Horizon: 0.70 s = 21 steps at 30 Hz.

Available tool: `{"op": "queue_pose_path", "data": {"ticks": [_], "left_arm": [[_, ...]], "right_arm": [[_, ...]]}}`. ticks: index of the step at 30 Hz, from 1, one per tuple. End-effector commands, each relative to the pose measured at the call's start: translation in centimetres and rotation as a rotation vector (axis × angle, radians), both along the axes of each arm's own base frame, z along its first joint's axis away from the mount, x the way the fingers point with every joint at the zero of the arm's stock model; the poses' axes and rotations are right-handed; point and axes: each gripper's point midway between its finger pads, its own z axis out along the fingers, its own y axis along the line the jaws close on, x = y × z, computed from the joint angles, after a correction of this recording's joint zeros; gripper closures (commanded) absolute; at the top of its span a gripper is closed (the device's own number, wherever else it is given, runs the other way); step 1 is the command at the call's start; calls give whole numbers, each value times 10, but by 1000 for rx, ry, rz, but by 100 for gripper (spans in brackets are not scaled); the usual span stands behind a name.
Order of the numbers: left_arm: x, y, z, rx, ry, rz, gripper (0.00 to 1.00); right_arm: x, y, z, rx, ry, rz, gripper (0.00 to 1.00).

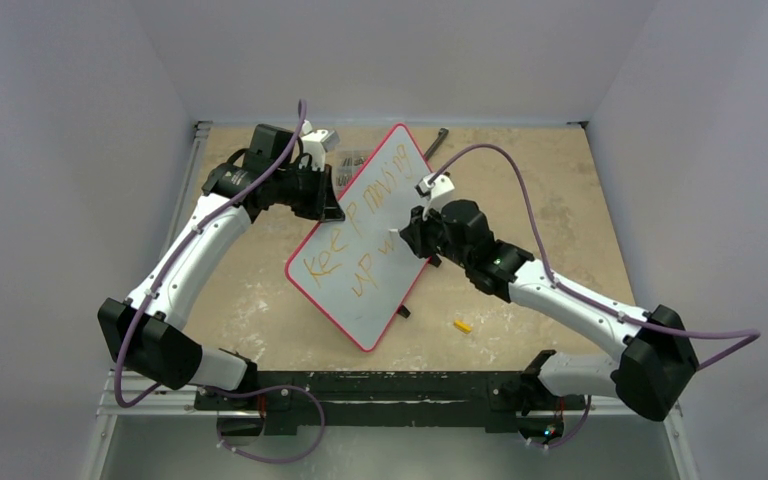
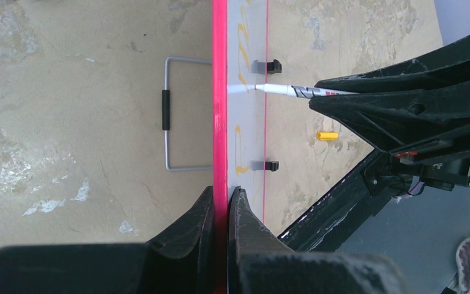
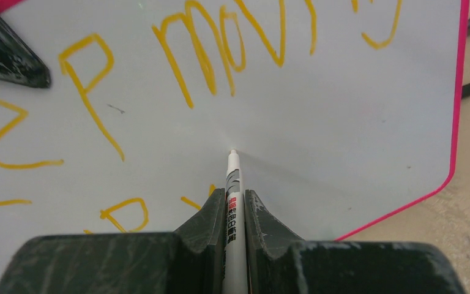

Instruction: Write a sentence on the whiteboard

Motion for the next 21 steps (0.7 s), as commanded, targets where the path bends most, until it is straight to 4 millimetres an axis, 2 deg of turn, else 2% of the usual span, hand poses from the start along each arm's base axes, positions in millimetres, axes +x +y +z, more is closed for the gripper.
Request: {"op": "queue_pose_path", "data": {"ticks": [1, 8, 13, 21], "left_arm": [[13, 14, -1, 96, -105, 1, 100], [15, 17, -2, 111, -107, 12, 100], [15, 20, -2, 126, -112, 21, 100], [15, 21, -2, 129, -114, 25, 100]], "right_arm": [[13, 12, 35, 28, -77, 19, 100], [4, 2, 37, 54, -72, 3, 100], [-2, -17, 43, 79, -93, -45, 100], [10, -37, 27, 63, -69, -97, 100]]}}
